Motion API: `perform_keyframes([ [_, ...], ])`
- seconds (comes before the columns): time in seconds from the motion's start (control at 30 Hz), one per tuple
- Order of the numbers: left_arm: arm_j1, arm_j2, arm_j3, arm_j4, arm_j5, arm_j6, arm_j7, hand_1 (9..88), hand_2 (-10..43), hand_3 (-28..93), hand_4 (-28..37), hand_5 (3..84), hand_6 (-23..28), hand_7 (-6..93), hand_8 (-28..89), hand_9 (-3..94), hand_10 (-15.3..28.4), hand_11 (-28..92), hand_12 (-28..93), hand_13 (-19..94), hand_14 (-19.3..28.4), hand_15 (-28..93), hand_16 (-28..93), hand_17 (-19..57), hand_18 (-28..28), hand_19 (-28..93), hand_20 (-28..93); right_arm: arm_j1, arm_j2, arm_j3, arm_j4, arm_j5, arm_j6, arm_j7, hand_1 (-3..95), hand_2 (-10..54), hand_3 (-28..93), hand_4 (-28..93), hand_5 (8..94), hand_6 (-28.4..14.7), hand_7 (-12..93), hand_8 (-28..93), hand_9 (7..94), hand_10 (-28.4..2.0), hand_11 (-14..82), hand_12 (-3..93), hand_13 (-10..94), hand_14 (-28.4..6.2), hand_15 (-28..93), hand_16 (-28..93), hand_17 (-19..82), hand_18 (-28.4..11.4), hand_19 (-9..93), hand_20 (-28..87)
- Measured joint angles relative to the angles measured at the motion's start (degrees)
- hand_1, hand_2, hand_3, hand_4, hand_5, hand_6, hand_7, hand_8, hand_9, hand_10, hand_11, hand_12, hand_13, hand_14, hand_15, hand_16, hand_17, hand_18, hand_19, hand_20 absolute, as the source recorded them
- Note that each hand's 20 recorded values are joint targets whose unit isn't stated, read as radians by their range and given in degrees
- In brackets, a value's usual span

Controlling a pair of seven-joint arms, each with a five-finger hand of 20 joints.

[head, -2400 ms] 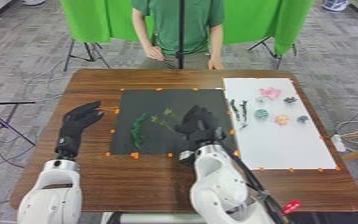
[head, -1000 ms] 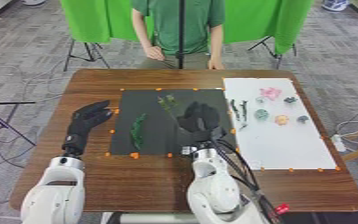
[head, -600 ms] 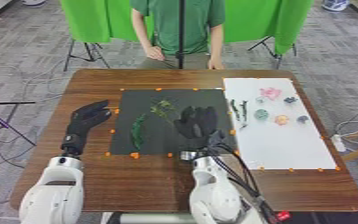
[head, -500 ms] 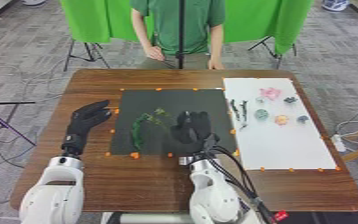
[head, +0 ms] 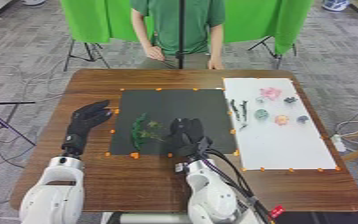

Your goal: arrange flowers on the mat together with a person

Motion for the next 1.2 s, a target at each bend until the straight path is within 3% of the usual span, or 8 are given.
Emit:
perform_keyframes([
  [0.13,0.0,0.0,0.0,-0.01,0.13,-0.27,0.0,32.5,-8.7,63,-11.0,43.6,5.7,13.3,-6,43.1,13.5,20,14,33,19.5,23,1,0.4,15.4,19,19,0.1,-0.2,0.1,-0.1,0.6,-0.5,0.6,46.4,-9.5,59,-14,73.2,-0.1,39,18,79.7,-11.7,43.8,30.0,63,-15.1,69,42,27,-17.1,44,43],
  [0.3,0.0,0.0,0.0,-0.04,0.36,-0.6,-0.06,32.5,-8.9,63,-10.9,43.6,5.8,13.3,-6,43.0,13.6,20,14,33,19.6,23,1,0.3,15.4,19,19,0.2,-0.4,0.3,-0.1,1.5,-1.0,1.5,39.4,-9.5,65,-16,73.9,-0.2,37,17,79.6,-12.1,44.2,29.2,63,-16.0,70,42,27,-17.9,45,43],
  [0.53,0.0,0.01,0.0,-0.04,0.53,-0.93,-0.09,32.5,-9.0,63,-10.9,43.6,5.7,13.4,-6,43.0,13.6,20,14,33,19.5,22,1,0.3,15.5,18,19,0.3,-0.5,0.5,-0.1,1.9,-1.1,1.8,37.9,-9.5,67,-17,74.4,-0.6,36,16,79.6,-12.3,44.3,29.0,63,-16.1,70,42,27,-18.2,46,43],
  [0.63,-0.1,0.01,0.0,-0.05,0.56,-1.03,-0.09,32.5,-9.0,63,-10.9,43.6,5.8,13.2,-6,42.9,13.6,20,14,33,19.6,22,1,0.3,15.5,18,19,0.3,-0.6,0.7,-0.1,2.2,-1.1,1.8,27.4,-9.5,69,-13,75.6,-1.0,35,-7,80.5,-12.6,39.7,28.0,63,-16.2,68,40,26,-18.7,47,42],
  [0.8,-0.1,0.01,0.0,-0.05,0.58,-1.26,-0.1,32.5,-9.0,63,-11.0,43.6,5.7,13.3,-6,43.0,13.6,20,14,33,19.6,22,1,0.2,15.5,18,19,-0.2,-0.4,1.5,-1.2,4.0,-1.5,2.2,20.1,-2.6,64,-11,71.9,-3.1,22,-4,82.7,-14.8,24.6,24.8,66,-16.4,60,36,26,-19.8,47,42],
  [0.9,-0.1,0.0,-0.09,-0.05,0.58,-1.34,-0.1,32.5,-9.0,63,-11.1,43.6,5.7,13.2,-6,42.9,13.6,20,14,33,19.5,22,1,0.1,15.6,18,19,-1.2,-0.2,2.7,-4.6,5.9,-6.6,3.9,18.8,0.1,61,-11,66.0,-3.9,17,-4,82.6,-15.8,17.7,22.5,67,-16.5,57,35,26,-20.6,48,41],
  [1.07,-0.1,-0.02,-0.36,-0.1,0.58,-1.4,-0.14,32.4,-9.1,63,-11.0,43.5,5.8,13.2,-6,42.8,13.6,20,14,33,19.4,22,1,0.2,15.5,18,19,-2.1,0.0,5.2,-10.9,9.8,-23.9,7.9,16.9,4.2,55,-11,57.5,-7.2,8,-2,81.8,-17.0,13.6,20.6,68,-16.4,57,35,26,-22.1,50,40],
  [1.2,-0.1,-0.02,-0.41,-0.1,0.59,-1.4,-0.15,32.4,-9.1,63,-11.1,43.6,5.8,13.0,-6,42.9,13.5,20,14,33,19.5,22,1,0.1,15.6,18,19,-1.8,0.0,5.6,-11.9,11.7,-27.2,9.4,15.1,10.8,47,-11,61.4,-10.5,6,-3,83.8,-17.8,15.6,21.9,67,-16.8,64,38,27,-22.9,52,41],
])
